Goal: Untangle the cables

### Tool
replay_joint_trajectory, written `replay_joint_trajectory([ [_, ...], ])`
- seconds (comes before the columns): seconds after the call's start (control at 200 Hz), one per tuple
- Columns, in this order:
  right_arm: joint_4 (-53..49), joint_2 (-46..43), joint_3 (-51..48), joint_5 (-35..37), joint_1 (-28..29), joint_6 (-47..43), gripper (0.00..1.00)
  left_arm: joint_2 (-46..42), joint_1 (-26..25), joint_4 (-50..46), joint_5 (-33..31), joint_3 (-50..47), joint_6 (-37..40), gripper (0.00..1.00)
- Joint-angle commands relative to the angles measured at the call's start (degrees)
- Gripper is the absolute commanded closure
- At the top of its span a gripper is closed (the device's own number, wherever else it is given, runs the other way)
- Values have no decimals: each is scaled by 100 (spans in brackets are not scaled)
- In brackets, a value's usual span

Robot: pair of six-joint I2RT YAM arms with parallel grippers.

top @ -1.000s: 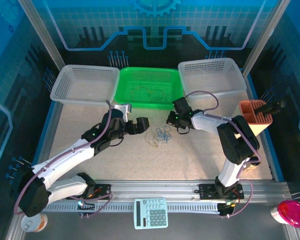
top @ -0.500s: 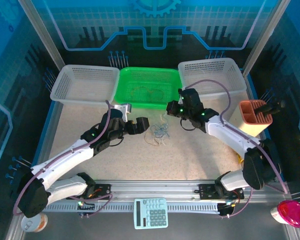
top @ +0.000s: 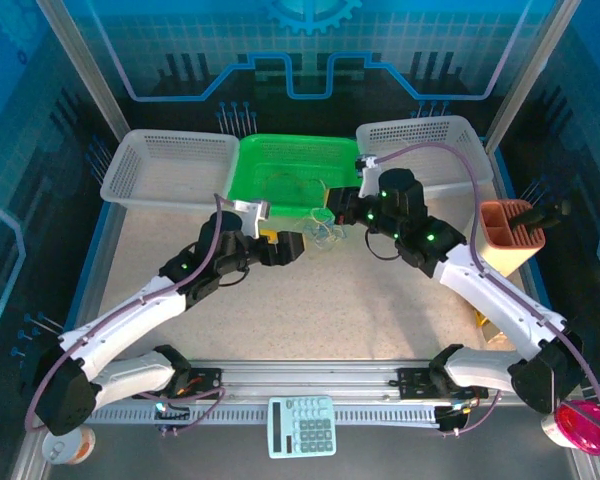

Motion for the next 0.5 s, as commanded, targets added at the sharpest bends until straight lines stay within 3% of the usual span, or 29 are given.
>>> replay_joint_trajectory([
  [0.0,17,-139,146,-111,171,-265,100,83,50,358,322,357,284,1],
  [0.33,58,-114,138,-133,399,-247,100,827,43,1094,922,728,160,16],
  [0.495,121,-109,173,-185,437,-201,100,1089,18,1374,1043,545,51,35],
])
